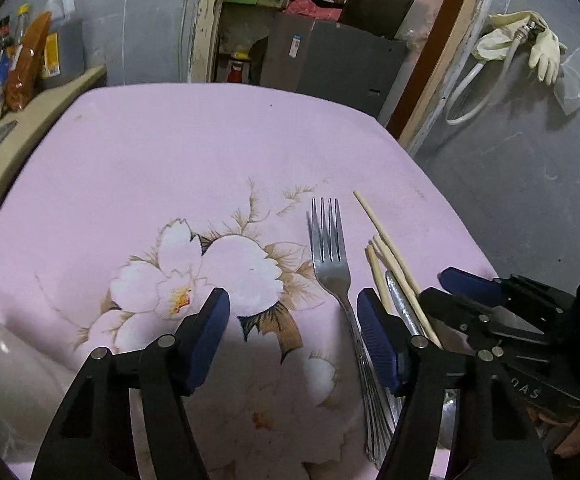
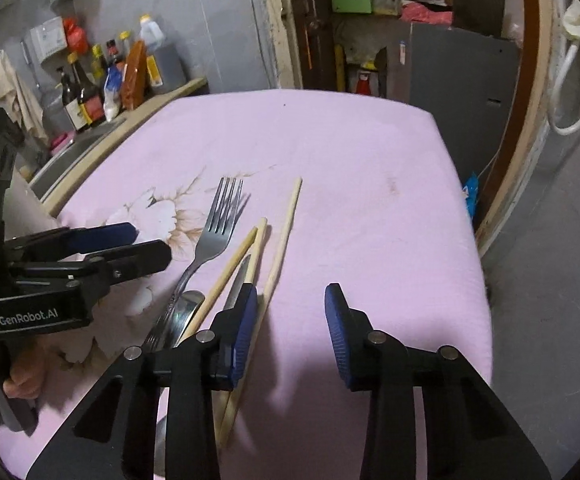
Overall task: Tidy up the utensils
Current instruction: 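Move both tools back down to the fork and chopsticks on the tablecloth, then grasp the metal fork with the left tool while the right grasps a wooden chopstick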
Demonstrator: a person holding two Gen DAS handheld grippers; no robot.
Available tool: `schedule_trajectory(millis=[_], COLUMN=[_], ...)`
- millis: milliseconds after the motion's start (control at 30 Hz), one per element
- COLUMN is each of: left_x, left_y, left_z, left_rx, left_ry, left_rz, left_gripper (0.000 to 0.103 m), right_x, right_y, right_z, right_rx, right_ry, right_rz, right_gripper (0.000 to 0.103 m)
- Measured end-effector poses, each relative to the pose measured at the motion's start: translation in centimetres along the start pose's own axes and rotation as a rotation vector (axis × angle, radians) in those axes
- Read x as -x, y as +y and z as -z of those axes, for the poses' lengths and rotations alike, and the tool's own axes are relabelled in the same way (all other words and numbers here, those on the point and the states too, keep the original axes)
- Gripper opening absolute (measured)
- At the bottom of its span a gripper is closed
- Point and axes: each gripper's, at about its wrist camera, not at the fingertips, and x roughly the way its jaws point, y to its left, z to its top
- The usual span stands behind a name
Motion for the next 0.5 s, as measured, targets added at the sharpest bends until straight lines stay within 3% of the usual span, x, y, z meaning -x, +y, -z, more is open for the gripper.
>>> schedule_trajectory(millis=[133, 367, 500], left_x=[-0.3, -1.2, -2.4], left_y=[0.4, 0.4, 0.2], left_z=[-0.7, -1.8, -2.8], left_rx=[0.012, 0.011, 0.026], left_ry=[-0.001, -0.007, -0.005], left_rz=[0.005, 0.019, 0.058], left_gripper=[0.056, 0.046, 0.041], right_x=[-0.8, -1.3, -1.1], right_y=[0.2, -1.1, -2.2], right_z=[-0.6, -1.4, -1.6], right_rx=[0.023, -0.010, -0.050], right_ry=[0.020, 0.029, 0.025], right_rz=[0.023, 0.011, -0.003], right_gripper=[0.030, 0.009, 0.007])
